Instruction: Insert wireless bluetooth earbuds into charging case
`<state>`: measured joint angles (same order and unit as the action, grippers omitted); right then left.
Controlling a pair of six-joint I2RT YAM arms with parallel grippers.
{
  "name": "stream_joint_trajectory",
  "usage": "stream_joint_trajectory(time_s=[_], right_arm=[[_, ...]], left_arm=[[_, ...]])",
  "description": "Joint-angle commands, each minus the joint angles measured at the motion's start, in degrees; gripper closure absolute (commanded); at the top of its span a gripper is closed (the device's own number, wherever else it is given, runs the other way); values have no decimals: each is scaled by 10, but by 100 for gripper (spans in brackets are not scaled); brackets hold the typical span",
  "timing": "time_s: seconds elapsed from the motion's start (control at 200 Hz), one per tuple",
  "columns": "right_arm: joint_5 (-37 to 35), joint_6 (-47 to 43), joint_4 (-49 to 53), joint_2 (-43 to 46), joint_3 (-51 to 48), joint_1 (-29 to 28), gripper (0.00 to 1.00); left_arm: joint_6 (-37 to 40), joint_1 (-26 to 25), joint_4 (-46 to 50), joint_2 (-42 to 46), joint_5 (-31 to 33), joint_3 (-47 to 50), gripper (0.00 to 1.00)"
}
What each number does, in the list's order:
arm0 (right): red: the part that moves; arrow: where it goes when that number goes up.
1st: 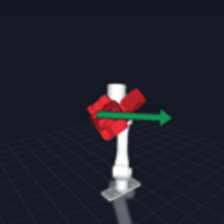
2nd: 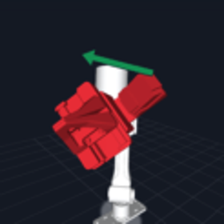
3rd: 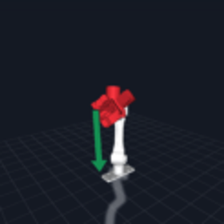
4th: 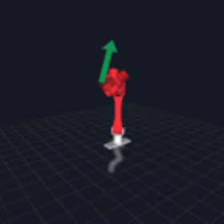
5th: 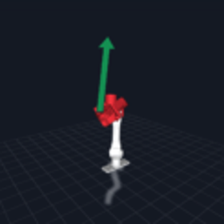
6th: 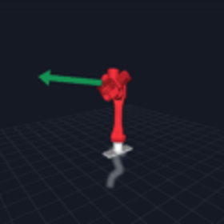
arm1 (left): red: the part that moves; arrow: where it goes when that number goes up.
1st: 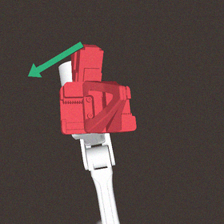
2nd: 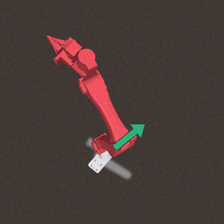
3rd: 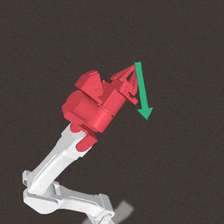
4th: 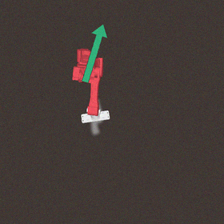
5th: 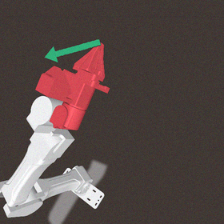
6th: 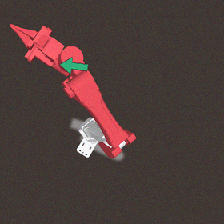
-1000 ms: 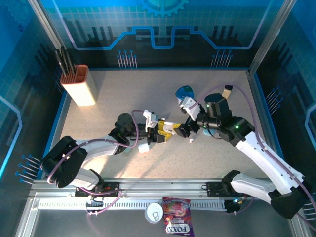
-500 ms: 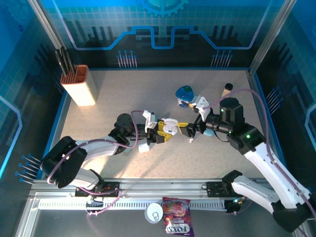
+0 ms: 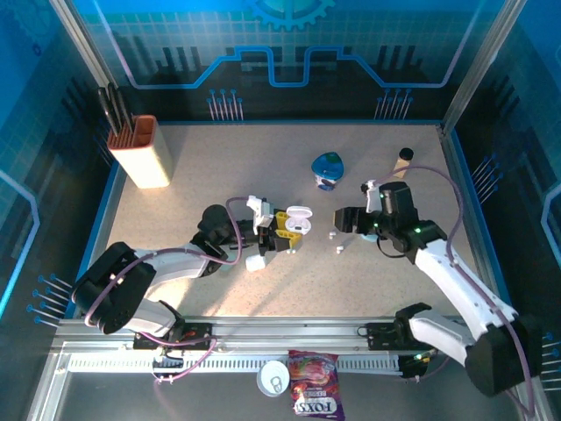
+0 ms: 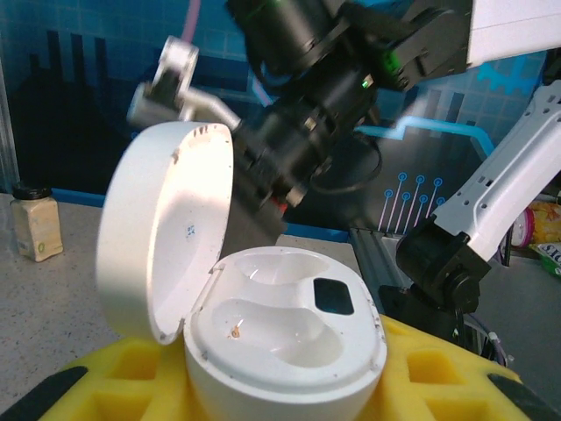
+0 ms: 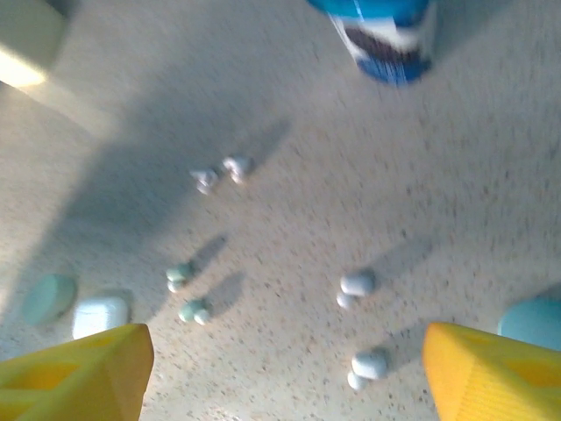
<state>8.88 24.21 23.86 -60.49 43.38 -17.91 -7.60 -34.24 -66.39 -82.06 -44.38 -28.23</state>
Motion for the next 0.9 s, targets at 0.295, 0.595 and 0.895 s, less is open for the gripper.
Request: stream_joint_trajectory(time_s=[0.295,0.595,0.895], right_arm=[[5,108,69,-189,16,-12,28],[22,121,26,-251,14,-26,33],[47,117,14,-292,38,-31,38]], left_arm=[[28,4,5,16,3,9,63],[29,4,6,13,-1,8,63],[37,4,19,21,-2,8,63]])
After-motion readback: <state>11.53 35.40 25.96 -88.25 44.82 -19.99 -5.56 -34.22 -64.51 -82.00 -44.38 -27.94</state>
